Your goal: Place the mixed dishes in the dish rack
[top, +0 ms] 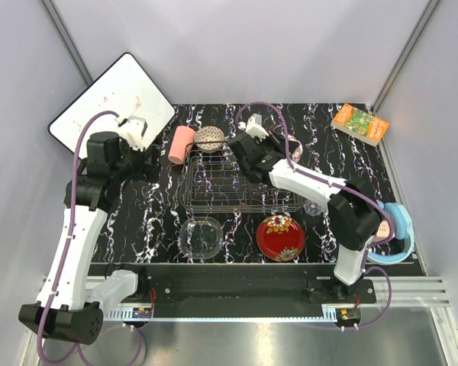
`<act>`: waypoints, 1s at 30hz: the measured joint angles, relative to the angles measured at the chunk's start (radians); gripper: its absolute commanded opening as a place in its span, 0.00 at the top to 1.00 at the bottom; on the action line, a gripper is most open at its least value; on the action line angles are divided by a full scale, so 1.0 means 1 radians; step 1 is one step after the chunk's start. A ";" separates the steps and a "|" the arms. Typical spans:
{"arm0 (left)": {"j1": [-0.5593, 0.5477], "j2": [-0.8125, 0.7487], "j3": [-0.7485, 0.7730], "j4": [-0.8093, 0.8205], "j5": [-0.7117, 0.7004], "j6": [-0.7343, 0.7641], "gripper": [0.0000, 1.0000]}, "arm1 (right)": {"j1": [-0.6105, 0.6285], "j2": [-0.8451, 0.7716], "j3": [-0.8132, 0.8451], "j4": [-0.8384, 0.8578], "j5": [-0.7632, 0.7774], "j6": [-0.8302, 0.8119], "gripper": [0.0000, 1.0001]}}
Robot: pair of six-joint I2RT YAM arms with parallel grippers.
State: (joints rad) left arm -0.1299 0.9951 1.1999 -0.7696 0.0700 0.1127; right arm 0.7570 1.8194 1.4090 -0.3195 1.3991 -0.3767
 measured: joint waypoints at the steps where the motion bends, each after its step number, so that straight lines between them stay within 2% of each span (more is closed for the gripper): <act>1: 0.000 -0.002 0.000 0.000 0.000 0.000 0.01 | 0.001 0.008 -0.004 0.000 -0.001 0.003 1.00; 11: 0.000 -0.012 0.005 -0.006 -0.002 0.000 0.01 | 0.002 0.089 -0.005 -0.030 -0.007 0.078 1.00; 13: 0.000 -0.014 0.007 -0.006 -0.002 0.000 0.01 | 0.002 0.112 0.001 -0.082 -0.016 0.137 1.00; 23: 0.000 -0.014 0.031 -0.014 -0.002 0.004 0.01 | -0.007 0.297 0.184 -0.550 -0.091 0.566 1.00; 24: 0.000 -0.015 0.031 -0.016 -0.001 0.007 0.01 | -0.007 0.301 0.200 -0.585 -0.102 0.603 0.92; 25: 0.000 -0.015 0.032 -0.018 -0.002 0.007 0.01 | -0.007 0.304 0.208 -0.605 -0.108 0.626 0.77; 27: 0.000 -0.016 0.032 -0.024 -0.001 0.011 0.01 | -0.007 0.307 0.216 -0.647 -0.120 0.674 0.66; 28: 0.000 -0.017 0.032 -0.024 -0.001 0.011 0.01 | -0.007 0.307 0.217 -0.665 -0.125 0.691 0.53; 30: 0.000 -0.018 0.032 -0.024 0.000 0.011 0.01 | -0.007 0.307 0.222 -0.690 -0.135 0.714 0.43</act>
State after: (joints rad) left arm -0.1299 0.9768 1.2324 -0.7937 0.0696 0.1238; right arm 0.7502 2.1265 1.6306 -1.0092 1.2640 0.3374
